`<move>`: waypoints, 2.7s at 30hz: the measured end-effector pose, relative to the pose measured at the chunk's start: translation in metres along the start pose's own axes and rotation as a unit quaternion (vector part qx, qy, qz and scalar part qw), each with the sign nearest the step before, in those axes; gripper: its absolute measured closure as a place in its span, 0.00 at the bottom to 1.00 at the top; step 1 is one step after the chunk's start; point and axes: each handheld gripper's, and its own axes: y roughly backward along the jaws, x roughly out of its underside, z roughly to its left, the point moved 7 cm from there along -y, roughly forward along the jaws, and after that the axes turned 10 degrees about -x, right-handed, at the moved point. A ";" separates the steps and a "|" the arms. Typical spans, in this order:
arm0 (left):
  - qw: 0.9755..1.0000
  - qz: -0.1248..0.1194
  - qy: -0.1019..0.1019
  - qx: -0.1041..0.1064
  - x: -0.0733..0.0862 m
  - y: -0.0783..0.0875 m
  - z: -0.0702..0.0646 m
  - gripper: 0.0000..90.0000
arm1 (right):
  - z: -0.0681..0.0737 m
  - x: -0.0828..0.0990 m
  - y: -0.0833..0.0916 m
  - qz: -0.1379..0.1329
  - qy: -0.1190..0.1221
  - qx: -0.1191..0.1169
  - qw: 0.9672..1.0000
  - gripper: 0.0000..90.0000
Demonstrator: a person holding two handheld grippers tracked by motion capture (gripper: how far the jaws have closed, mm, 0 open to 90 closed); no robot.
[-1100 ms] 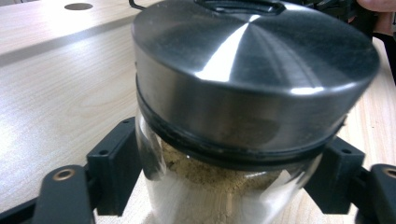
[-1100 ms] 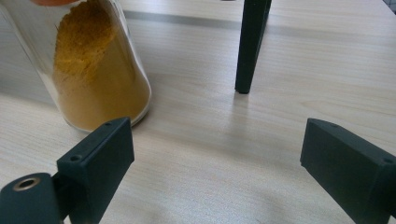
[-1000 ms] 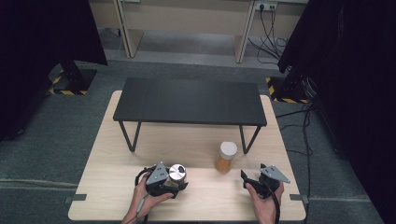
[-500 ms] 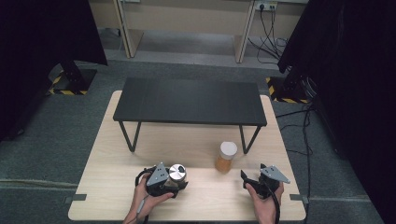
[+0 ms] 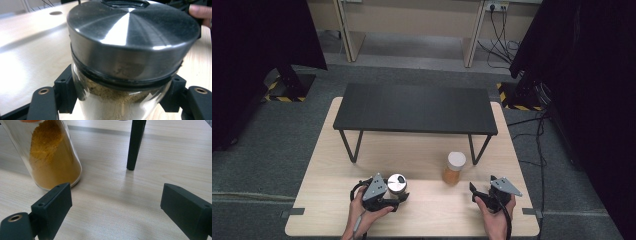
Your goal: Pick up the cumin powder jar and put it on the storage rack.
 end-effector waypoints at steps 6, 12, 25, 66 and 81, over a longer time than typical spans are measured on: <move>1.000 -0.014 0.003 -0.028 -0.014 0.025 0.000 0.34 | 0.001 0.000 0.000 0.001 0.002 0.001 1.000 0.11; 0.999 -0.029 0.011 -0.033 -0.022 0.041 0.004 0.34 | 0.001 0.000 0.000 0.002 0.003 0.002 1.000 0.11; 0.997 -0.011 0.011 -0.072 -0.034 0.054 0.002 0.34 | 0.001 0.000 -0.001 0.003 0.002 0.002 1.000 0.12; 0.984 -0.020 0.050 -0.167 -0.067 0.077 -0.001 0.34 | 0.002 -0.001 -0.001 0.004 0.007 0.004 1.000 0.12; 0.977 -0.009 0.074 -0.201 -0.094 0.073 0.003 0.34 | 0.002 -0.001 -0.001 0.005 0.007 0.004 1.000 0.12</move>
